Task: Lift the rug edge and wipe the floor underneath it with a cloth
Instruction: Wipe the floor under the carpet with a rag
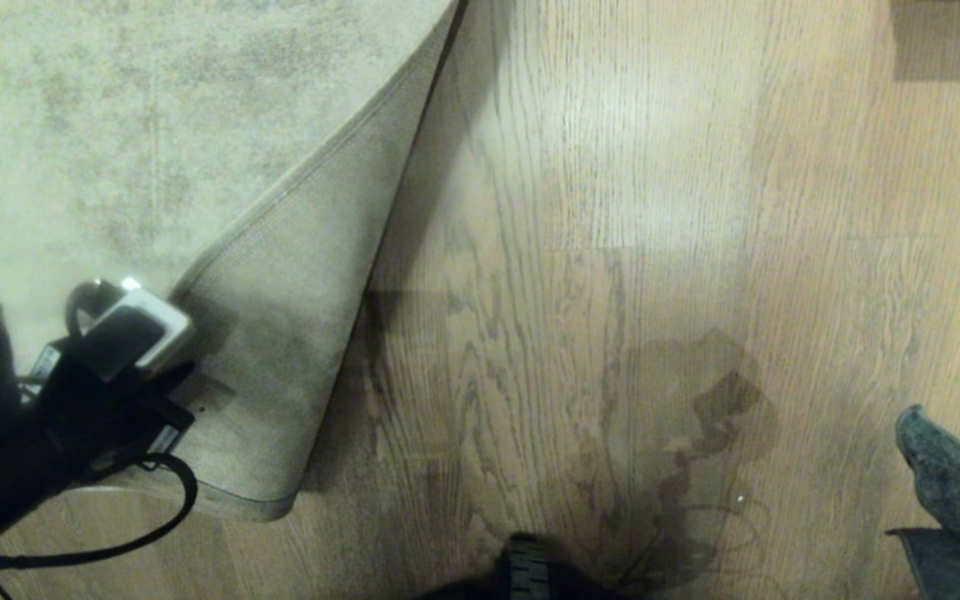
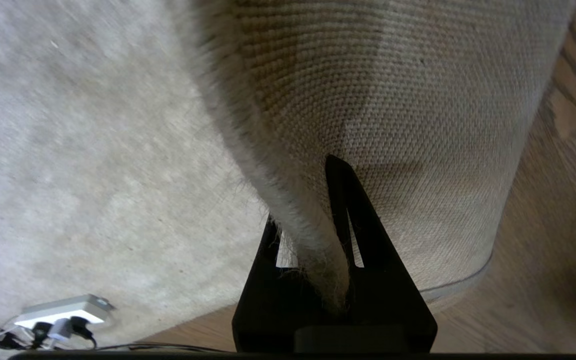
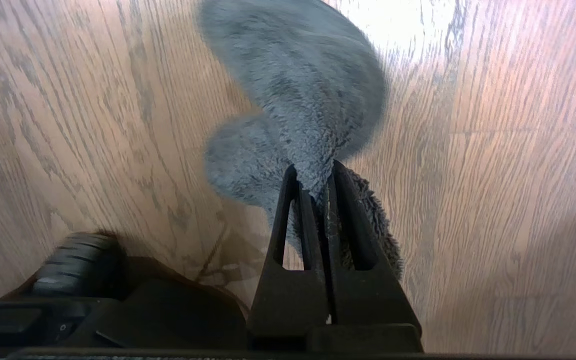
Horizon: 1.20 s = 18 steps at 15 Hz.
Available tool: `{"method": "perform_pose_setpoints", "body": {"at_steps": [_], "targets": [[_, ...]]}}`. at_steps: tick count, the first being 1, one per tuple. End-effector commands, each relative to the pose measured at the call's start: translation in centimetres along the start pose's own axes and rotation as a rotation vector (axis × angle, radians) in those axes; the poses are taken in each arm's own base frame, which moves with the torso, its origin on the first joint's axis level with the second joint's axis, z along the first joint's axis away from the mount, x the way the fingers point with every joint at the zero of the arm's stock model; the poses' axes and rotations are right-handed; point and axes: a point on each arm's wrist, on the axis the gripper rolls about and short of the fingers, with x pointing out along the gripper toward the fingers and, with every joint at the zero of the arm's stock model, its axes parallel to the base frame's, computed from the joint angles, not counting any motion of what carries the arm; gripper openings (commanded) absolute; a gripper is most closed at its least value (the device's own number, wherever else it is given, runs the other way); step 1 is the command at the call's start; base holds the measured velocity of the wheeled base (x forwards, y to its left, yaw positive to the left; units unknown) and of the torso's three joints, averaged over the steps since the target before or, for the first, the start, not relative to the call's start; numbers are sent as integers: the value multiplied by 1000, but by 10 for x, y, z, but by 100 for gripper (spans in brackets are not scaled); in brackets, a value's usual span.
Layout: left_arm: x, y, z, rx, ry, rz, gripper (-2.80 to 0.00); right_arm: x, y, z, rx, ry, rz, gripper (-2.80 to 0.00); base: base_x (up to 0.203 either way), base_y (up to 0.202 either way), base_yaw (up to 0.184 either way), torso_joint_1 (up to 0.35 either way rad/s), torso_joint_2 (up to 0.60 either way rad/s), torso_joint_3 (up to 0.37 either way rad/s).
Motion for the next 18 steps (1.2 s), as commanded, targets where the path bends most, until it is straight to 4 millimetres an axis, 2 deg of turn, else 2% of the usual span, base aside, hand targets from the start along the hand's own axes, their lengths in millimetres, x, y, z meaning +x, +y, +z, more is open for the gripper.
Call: {"method": "perform_pose_setpoints", "body": {"at_steps": [1, 18], "targets": [[0, 0, 0, -15, 0, 2, -280, 0, 0, 0, 0, -1, 0, -280, 0, 0, 0, 0, 0, 0], [-2, -4, -4, -9, 10, -12, -280, 0, 0, 0, 0, -1, 0, -280, 0, 0, 0, 0, 0, 0]]}}
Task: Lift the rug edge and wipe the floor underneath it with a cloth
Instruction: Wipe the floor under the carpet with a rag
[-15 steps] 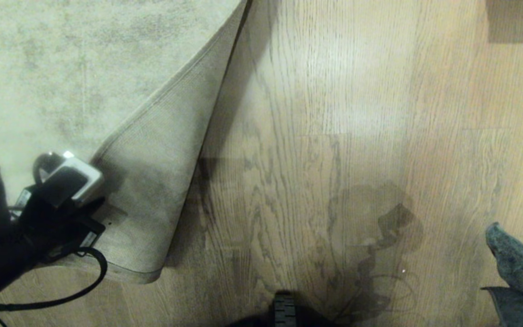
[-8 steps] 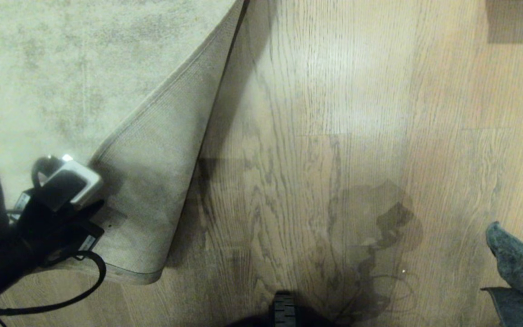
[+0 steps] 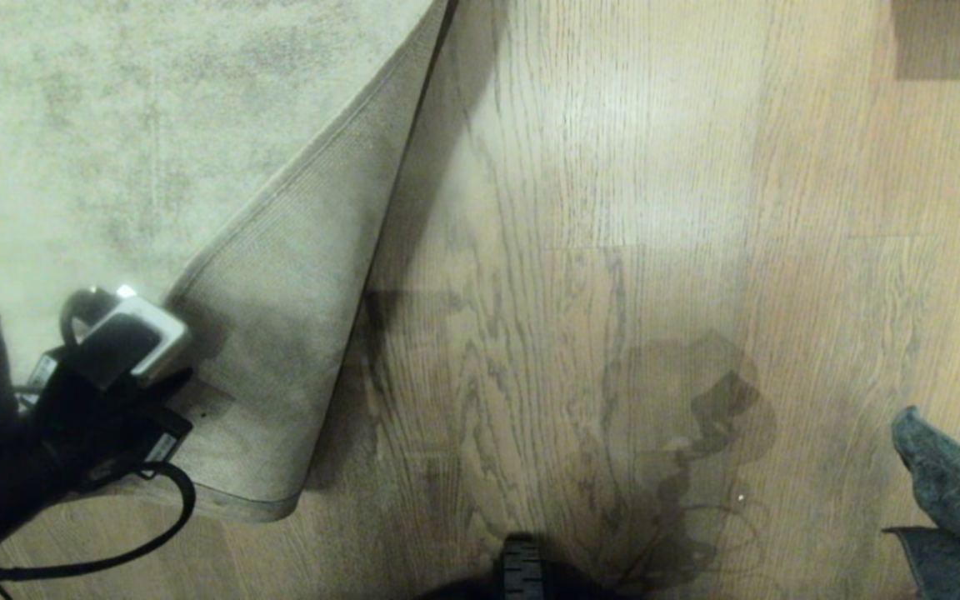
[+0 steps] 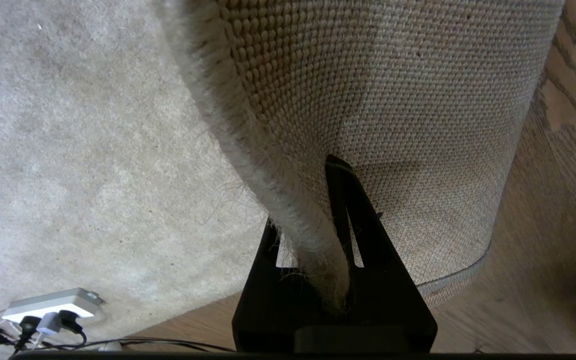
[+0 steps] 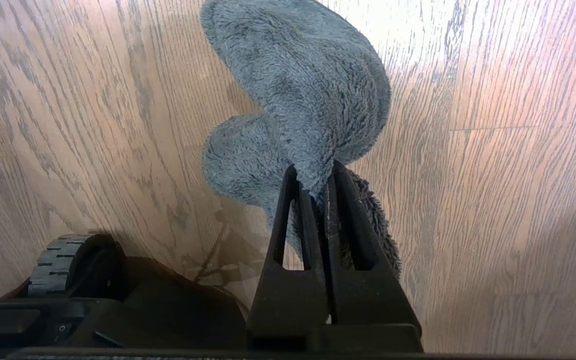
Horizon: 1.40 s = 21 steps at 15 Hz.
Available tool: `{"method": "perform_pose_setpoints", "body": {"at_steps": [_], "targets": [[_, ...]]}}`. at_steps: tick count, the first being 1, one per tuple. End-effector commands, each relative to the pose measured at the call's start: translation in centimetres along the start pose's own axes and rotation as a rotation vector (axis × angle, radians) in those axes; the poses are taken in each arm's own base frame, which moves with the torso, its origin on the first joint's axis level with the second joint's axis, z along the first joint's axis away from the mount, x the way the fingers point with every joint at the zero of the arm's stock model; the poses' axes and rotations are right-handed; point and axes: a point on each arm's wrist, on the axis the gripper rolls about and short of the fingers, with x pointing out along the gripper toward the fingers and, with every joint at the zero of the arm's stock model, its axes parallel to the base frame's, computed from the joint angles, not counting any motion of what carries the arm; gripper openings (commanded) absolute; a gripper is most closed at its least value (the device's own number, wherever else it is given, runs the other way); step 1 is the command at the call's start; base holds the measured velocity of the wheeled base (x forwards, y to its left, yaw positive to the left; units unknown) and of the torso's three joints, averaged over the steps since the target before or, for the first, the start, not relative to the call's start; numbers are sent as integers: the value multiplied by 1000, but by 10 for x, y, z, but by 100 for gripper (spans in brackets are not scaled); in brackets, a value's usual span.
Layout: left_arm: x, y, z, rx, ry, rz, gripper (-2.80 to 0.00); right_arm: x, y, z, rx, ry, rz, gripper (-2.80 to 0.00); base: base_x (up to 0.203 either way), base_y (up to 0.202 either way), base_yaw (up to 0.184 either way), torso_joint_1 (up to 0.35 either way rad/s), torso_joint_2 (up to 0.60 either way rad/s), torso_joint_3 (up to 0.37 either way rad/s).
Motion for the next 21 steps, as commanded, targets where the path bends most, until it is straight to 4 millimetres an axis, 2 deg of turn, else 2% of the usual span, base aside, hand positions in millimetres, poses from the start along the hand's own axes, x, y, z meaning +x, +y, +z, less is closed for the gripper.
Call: {"method": "perform_pose_setpoints", "body": {"at_steps": [1, 21], "targets": [[1, -1, -1, 5, 6, -2, -280, 0, 0, 0, 0, 1, 0, -280, 0, 0, 0, 0, 0, 0], [0, -3, -5, 0, 16, -8, -280, 0, 0, 0, 0, 1, 0, -280, 0, 0, 0, 0, 0, 0]]}}
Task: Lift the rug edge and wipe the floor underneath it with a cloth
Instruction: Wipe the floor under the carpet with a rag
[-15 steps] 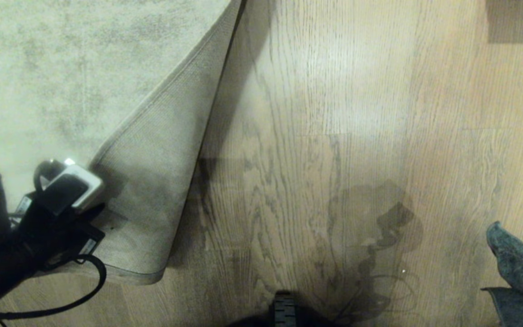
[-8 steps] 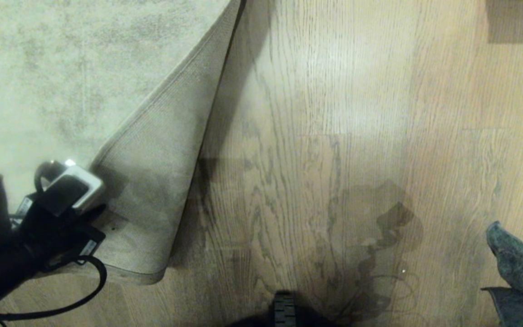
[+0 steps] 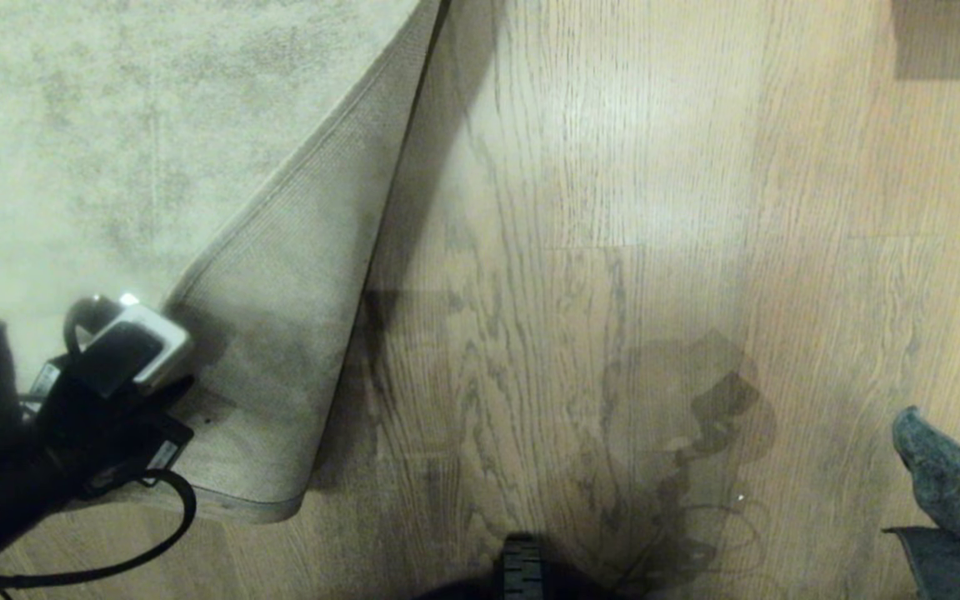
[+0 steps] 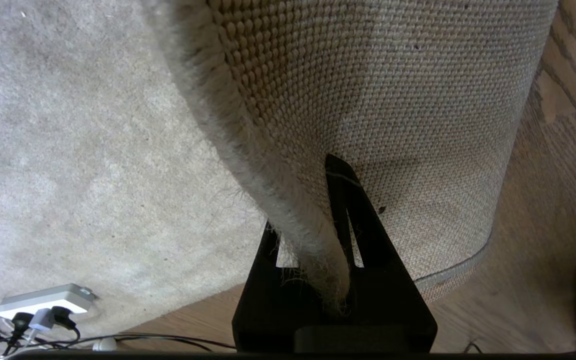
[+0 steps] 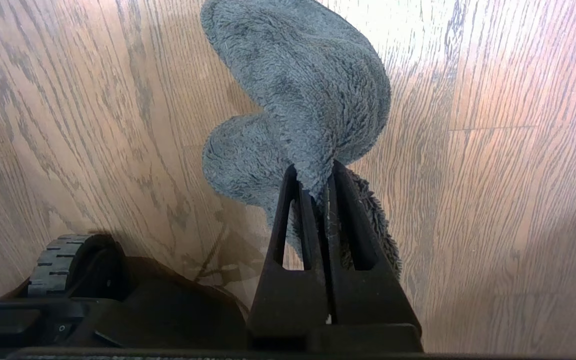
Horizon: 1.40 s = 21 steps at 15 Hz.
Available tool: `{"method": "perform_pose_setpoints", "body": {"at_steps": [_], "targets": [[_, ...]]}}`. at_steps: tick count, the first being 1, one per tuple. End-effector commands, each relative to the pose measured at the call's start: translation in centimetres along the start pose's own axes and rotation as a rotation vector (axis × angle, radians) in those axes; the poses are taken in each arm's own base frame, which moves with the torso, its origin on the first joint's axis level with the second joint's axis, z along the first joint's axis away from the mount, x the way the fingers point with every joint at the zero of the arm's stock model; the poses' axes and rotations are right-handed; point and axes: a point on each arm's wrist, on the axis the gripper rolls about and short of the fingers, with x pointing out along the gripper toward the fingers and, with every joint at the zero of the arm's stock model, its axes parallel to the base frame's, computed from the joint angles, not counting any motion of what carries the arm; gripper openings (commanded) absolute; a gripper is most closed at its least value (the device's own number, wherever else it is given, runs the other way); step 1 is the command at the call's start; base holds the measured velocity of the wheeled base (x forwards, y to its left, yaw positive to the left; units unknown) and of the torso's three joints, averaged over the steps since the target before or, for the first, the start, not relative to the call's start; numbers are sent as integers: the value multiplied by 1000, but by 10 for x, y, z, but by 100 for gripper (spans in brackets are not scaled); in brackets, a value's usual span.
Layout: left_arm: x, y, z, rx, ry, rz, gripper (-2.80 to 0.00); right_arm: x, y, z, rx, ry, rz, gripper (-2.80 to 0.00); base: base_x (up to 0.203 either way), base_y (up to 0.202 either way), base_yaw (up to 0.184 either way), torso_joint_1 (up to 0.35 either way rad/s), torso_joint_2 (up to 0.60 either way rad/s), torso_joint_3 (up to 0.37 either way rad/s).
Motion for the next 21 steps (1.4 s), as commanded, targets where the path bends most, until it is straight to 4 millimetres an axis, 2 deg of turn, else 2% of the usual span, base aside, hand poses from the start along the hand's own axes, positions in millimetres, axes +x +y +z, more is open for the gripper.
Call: {"method": "perform_pose_setpoints", "body": {"at_steps": [1, 21], "targets": [[0, -1, -2, 5, 7, 0, -280, 0, 0, 0, 0, 1, 0, -280, 0, 0, 0, 0, 0, 0], [0, -5, -7, 11, 27, -15, -280, 0, 0, 0, -9, -2, 9, -280, 0, 0, 0, 0, 0, 0]]}}
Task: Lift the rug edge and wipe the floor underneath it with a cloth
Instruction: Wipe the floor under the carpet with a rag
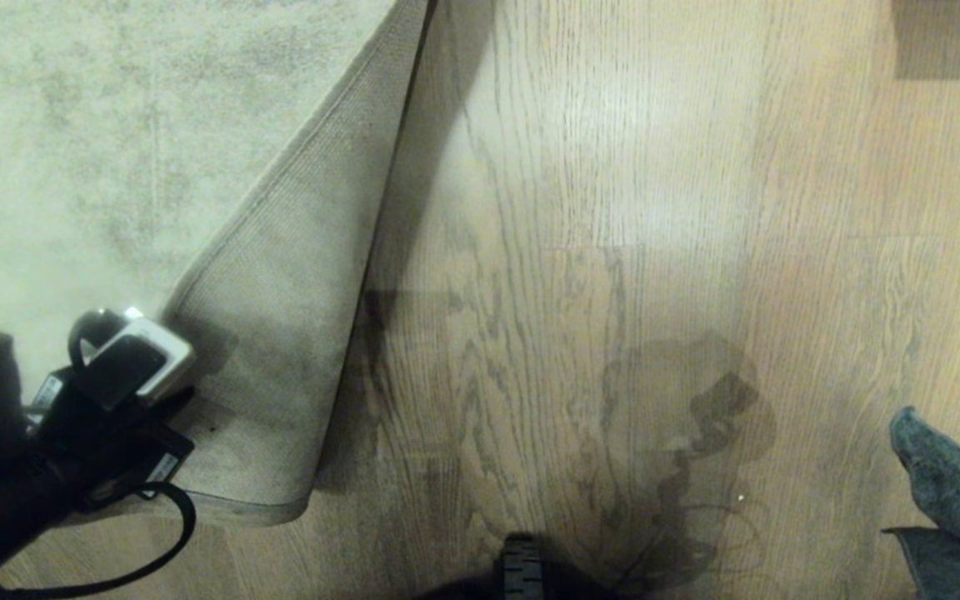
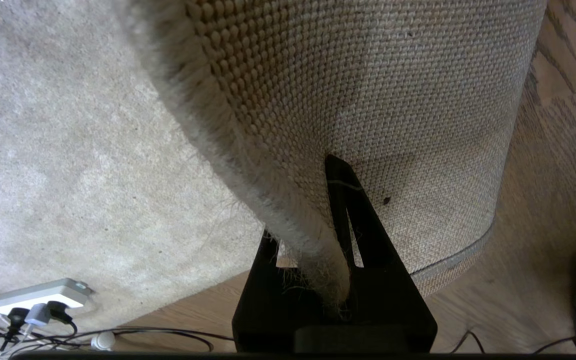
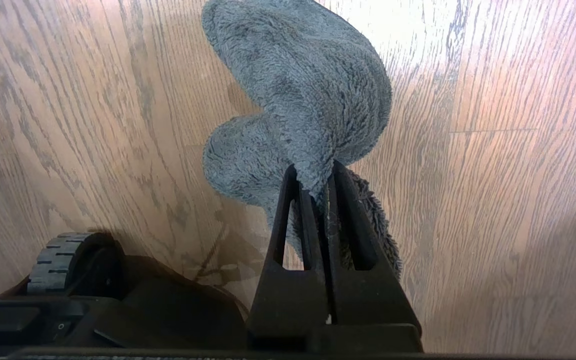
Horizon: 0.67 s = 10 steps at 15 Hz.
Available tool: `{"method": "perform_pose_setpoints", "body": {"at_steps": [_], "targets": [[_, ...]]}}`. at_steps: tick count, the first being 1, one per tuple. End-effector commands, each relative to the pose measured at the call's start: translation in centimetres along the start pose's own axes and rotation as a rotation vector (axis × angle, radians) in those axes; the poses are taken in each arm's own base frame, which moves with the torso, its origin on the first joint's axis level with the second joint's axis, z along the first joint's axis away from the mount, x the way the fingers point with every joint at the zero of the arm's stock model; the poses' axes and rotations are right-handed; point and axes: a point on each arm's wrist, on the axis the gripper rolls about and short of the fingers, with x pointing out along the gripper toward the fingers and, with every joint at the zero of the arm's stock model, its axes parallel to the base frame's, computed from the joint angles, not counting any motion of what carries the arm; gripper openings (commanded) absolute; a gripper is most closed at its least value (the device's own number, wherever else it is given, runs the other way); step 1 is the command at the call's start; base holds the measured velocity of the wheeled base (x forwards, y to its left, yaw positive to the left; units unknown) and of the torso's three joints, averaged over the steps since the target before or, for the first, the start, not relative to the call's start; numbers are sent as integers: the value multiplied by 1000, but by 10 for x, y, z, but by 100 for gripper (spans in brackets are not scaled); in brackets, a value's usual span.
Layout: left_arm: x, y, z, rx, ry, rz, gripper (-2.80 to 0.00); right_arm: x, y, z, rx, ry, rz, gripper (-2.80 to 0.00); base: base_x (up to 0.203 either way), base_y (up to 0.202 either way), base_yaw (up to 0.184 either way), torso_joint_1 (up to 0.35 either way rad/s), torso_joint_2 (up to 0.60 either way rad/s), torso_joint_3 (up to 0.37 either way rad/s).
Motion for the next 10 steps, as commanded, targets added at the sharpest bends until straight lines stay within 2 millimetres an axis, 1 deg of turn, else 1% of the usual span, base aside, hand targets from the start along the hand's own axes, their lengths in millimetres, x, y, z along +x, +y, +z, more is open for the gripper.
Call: {"method": "perform_pose_setpoints", "body": {"at_steps": [1, 3, 5, 7, 9, 10], "targets": [[0, -1, -1, 4, 4, 0, -280, -1, 0, 6, 1, -12, 8, -280, 0, 0, 0, 0, 0, 0], [1, -1, -1, 5, 8, -3, -280, 1, 1, 26, 12, 1, 38, -280, 0, 0, 0, 0, 0, 0], [1, -2, -2, 7, 8, -7, -280, 15, 1, 54, 22, 49, 64, -280, 0, 0, 0, 0, 0, 0], [1, -3, -2, 8, 9, -9, -280, 40, 2, 84, 25, 89, 102, -280, 0, 0, 0, 0, 0, 0], [1, -2, -2, 7, 7, -8, -280, 80, 7, 111, 23, 116, 157, -280, 0, 0, 0, 0, 0, 0], [1, -2, -1, 7, 6, -7, -280, 100, 10, 120, 21, 122, 186, -280, 0, 0, 0, 0, 0, 0]]}}
